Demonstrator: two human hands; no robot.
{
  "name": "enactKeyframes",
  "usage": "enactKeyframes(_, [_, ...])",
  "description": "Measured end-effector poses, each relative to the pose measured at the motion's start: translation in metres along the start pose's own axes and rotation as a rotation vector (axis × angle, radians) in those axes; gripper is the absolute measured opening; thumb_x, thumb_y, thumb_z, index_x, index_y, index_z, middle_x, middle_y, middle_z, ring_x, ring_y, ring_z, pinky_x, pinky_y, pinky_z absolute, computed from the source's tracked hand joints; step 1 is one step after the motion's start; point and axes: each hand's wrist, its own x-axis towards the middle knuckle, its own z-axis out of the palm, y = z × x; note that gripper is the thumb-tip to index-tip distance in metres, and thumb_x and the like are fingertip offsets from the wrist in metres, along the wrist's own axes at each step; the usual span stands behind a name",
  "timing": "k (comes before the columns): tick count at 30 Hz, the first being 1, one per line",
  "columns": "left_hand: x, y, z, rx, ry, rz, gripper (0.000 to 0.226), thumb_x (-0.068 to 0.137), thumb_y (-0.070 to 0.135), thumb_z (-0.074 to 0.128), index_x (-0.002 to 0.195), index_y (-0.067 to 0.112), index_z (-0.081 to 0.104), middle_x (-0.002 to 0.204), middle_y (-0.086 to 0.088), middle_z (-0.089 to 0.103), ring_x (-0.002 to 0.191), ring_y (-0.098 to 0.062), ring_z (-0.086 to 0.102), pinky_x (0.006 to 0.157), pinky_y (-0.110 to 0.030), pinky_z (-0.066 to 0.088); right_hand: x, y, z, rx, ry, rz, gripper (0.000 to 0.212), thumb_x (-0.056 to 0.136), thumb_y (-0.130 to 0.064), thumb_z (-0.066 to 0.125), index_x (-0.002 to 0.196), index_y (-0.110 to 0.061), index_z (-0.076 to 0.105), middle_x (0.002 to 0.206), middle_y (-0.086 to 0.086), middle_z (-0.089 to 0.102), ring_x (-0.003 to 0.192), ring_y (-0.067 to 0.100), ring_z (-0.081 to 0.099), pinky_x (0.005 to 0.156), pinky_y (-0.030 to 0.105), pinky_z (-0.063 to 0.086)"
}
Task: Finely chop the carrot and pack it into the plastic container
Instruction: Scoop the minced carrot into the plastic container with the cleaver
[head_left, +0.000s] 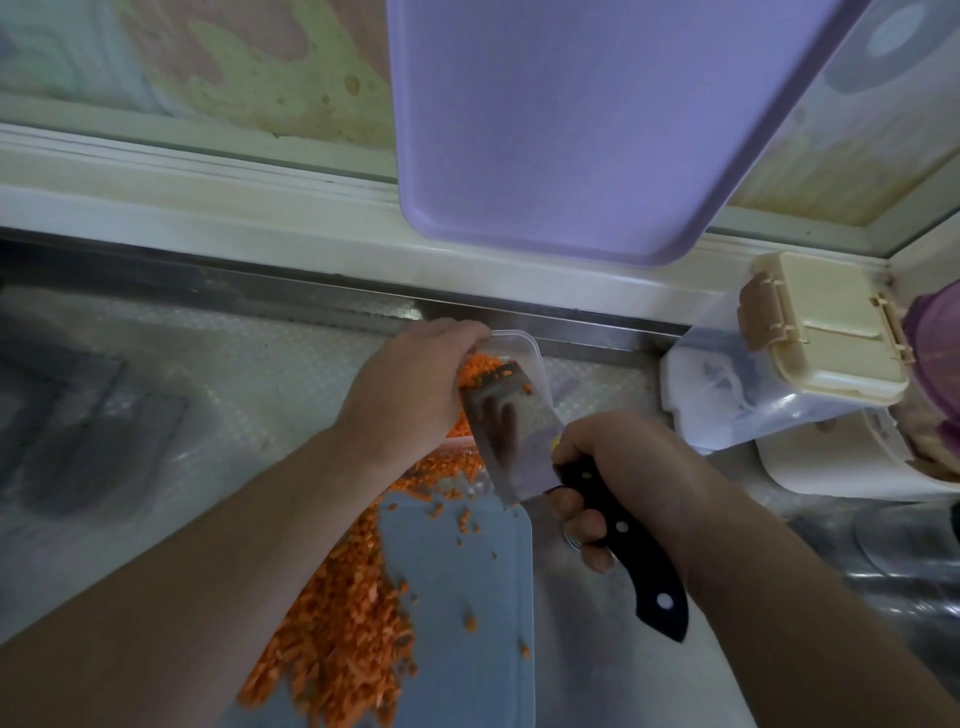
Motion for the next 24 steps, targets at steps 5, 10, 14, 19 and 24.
enactKeyframes(5, [-0.017,-0.003,-0.014,-0.135,0.105,0.016,0.024,0.107,0.023,0.054,0.122,0.024,0.073,0.108,0.012,0.073,0.092,0.000,0.062,0.083,-0.030,0.054,-0.010,0.023,0.000,-0.080,0.023,-0.136,0.007,0.089,-0.008,0.048,0.083,-0.005,0.049,0.063,0.017,0.044,0.041,0.024,0.038,0.044,0.030,0.037])
enactKeyframes(10, [-0.069,-0.005,-0.028,-0.226,0.348,-0.157,0.024,0.108,0.018,0.053,0.129,0.016,0.065,0.114,0.007,0.065,0.099,-0.001,0.059,0.088,-0.007,0.043,-0.017,0.065,-0.004,-0.093,0.029,-0.279,0.032,0.102,-0.025,0.053,0.087,0.003,0.060,0.060,0.018,0.045,0.041,0.027,0.039,0.048,0.043,0.036])
enactKeyframes(14, [-0.116,-0.023,-0.021,-0.191,0.279,-0.271,0.007,0.103,0.024,0.060,0.107,0.022,0.065,0.101,0.009,0.060,0.094,0.000,0.057,0.083,-0.005,0.039,-0.027,0.108,0.002,-0.034,0.029,-0.292,0.032,0.101,-0.030,0.059,0.082,-0.006,0.068,0.055,0.018,0.044,0.040,0.025,0.038,0.046,0.040,0.030])
enactKeyframes(19, [-0.159,-0.054,-0.011,-0.126,0.006,-0.242,0.029,0.107,0.038,0.049,0.132,0.030,0.064,0.133,0.018,0.055,0.129,-0.004,0.049,0.111,-0.028,0.040,-0.029,0.153,0.019,-0.117,0.103,-0.220,0.032,0.104,-0.018,0.054,0.075,-0.013,0.067,0.050,0.019,0.049,0.038,0.024,0.043,0.040,0.026,0.034])
enactKeyframes(24, [-0.200,-0.071,-0.025,-0.020,-0.143,-0.187,0.058,0.106,0.058,0.035,0.159,0.034,0.041,0.167,0.017,0.030,0.157,-0.004,0.019,0.125,-0.037,0.023,-0.032,0.176,0.038,-0.192,0.193,-0.174,0.032,0.103,-0.013,0.053,0.074,-0.016,0.066,0.049,0.018,0.056,0.038,0.024,0.049,0.040,0.029,0.040])
